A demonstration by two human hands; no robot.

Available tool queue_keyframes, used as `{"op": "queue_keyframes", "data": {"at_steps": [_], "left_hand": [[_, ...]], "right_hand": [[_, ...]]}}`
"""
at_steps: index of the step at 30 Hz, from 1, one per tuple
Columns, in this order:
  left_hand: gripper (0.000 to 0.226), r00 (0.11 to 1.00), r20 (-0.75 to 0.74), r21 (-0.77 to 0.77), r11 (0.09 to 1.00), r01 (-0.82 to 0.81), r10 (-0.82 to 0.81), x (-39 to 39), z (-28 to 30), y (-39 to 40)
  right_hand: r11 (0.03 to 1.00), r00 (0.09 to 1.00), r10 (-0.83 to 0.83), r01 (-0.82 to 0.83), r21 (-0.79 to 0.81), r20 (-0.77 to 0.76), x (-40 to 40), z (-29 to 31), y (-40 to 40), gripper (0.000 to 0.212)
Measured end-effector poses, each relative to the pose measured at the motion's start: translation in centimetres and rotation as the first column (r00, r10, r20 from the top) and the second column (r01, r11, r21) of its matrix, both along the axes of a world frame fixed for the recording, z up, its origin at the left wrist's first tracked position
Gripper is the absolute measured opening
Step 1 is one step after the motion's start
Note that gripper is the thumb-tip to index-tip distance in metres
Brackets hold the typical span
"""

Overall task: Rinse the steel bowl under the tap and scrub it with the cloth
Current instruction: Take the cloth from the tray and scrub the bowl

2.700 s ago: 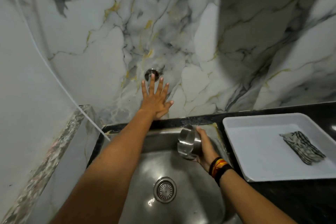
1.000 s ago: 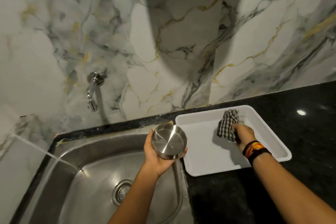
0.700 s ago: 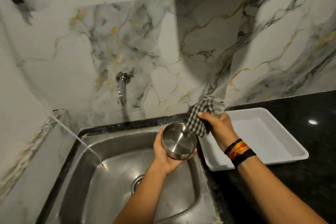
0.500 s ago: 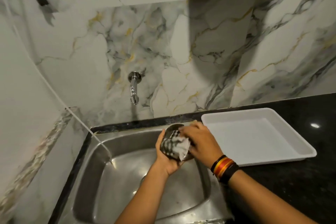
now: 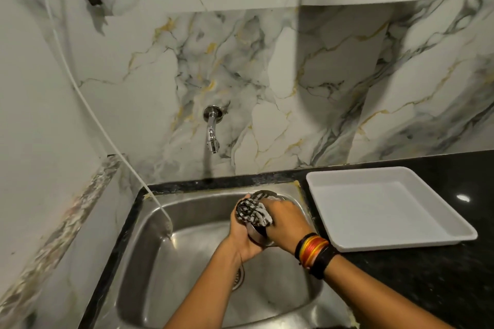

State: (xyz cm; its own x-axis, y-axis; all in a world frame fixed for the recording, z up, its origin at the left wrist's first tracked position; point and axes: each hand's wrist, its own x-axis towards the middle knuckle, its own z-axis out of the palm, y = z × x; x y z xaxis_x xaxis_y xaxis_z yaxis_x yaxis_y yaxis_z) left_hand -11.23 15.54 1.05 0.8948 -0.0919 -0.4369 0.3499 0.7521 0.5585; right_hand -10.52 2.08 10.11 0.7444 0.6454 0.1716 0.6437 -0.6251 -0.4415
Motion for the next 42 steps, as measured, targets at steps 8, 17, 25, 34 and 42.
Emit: {"op": "queue_keyframes", "data": {"at_steps": [8, 17, 25, 34, 42], "left_hand": [[0.064, 0.999, 0.049, -0.053, 0.999, -0.005, 0.008, 1.5, 0.0, 2.1], [0.065, 0.976, 0.11, -0.069, 0.981, -0.182, 0.189, 2.3, -0.2, 0.1], [0.065, 0.958, 0.048, -0.105, 0.956, -0.276, 0.282, 2.8, -2.4, -1.3], [0.066, 0.961, -0.039, -0.153, 0.949, -0.275, 0.272, 3.7, -2.1, -1.4], [0.068, 0.986, -0.027, -0.095, 0.982, -0.164, 0.162, 3.6, -1.7, 1.7]], "right_hand": [[0.806, 0.818, 0.572, -0.543, -0.236, 0.069, 5.0, -0.5, -1.0, 0.059], [0.877, 0.862, 0.269, -0.035, -0.48, 0.429, 3.6, -0.2, -1.5, 0.033], [0.974, 0.992, -0.122, 0.114, -0.197, -0.031, -0.2, 0.4, 0.0, 0.034], [0.678, 0.463, -0.067, 0.671, 0.3, -0.884, 3.8, 1.2, 2.6, 0.025], [0.977, 0.968, -0.067, 0.113, 0.182, -0.24, 4.8, 1.9, -1.0, 0.019]]}}
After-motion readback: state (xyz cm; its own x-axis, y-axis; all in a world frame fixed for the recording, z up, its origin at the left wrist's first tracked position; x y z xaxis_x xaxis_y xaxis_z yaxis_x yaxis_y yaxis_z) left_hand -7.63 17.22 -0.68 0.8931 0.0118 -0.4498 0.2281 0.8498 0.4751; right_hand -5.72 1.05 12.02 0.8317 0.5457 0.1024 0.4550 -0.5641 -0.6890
